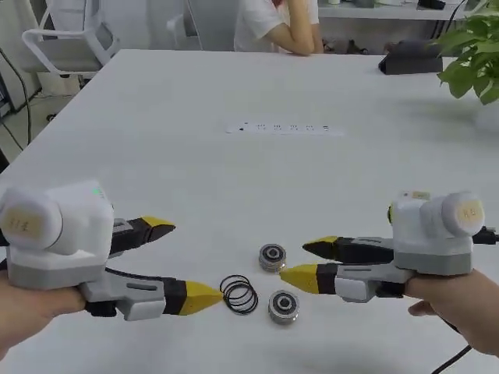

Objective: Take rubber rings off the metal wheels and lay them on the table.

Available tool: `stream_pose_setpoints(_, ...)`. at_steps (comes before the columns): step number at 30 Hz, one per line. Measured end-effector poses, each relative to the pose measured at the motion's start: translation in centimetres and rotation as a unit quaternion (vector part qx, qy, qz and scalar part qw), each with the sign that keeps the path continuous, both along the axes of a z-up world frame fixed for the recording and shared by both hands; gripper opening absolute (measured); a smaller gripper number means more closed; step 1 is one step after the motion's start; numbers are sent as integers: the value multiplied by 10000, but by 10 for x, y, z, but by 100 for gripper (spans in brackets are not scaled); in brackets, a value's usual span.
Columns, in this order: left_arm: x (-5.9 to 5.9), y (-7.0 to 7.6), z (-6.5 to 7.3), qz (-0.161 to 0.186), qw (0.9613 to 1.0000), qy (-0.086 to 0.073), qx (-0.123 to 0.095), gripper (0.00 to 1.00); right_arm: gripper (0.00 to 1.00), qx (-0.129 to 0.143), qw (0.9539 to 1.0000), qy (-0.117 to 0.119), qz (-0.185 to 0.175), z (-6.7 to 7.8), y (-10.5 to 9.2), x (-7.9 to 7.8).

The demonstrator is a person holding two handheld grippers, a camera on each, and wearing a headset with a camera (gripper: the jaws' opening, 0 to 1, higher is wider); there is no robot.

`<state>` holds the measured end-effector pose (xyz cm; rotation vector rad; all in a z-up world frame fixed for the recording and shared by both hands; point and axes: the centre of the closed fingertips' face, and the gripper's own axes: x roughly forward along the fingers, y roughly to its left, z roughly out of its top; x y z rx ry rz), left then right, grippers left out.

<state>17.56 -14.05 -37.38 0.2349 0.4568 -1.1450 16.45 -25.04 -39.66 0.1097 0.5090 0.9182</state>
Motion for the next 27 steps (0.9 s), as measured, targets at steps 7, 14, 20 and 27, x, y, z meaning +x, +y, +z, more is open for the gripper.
stream_pose_setpoints(7,-7,-1,1,-63,9999,-66,55,76,52,-289,9994,-199,-21,2,-13,-7)
stream_pose_setpoints(14,-11,-2,1,-107,9999,-80,67,79,60,-507,9981,-305,-161,3,-24,-17)
stream_pose_setpoints(20,-13,-1,3,-124,9998,-107,80,81,64,-789,9958,-450,-152,4,-37,-25)
stream_pose_setpoints(27,-16,3,2,-137,9997,-152,126,85,72,-977,9935,-555,-205,5,-45,-37)
